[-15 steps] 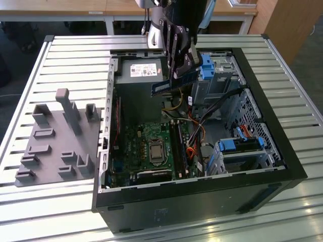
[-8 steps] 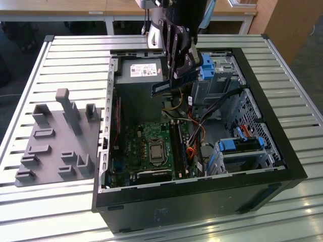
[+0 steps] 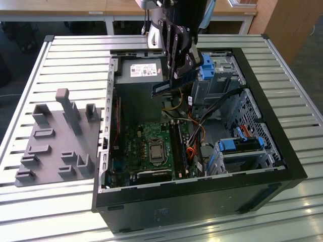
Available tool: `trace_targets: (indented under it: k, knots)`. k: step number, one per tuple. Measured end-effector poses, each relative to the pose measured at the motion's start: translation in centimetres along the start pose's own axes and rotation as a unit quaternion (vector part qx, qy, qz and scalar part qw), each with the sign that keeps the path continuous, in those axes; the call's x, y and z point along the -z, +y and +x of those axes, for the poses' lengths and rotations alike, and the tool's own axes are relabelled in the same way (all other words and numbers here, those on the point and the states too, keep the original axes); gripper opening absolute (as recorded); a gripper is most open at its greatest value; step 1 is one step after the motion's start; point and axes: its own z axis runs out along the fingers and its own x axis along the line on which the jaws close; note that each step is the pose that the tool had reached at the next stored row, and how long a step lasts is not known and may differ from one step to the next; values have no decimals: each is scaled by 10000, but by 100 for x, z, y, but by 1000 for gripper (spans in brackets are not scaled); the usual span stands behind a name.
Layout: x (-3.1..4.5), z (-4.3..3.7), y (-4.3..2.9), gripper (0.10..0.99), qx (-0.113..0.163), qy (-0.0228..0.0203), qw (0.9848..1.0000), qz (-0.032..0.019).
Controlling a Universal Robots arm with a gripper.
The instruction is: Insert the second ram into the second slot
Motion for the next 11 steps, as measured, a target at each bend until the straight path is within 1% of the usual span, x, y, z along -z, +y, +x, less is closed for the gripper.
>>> trace_targets:
  k: [11]
  knots:
    - [0,0,1,137,153,5,9999,-2]
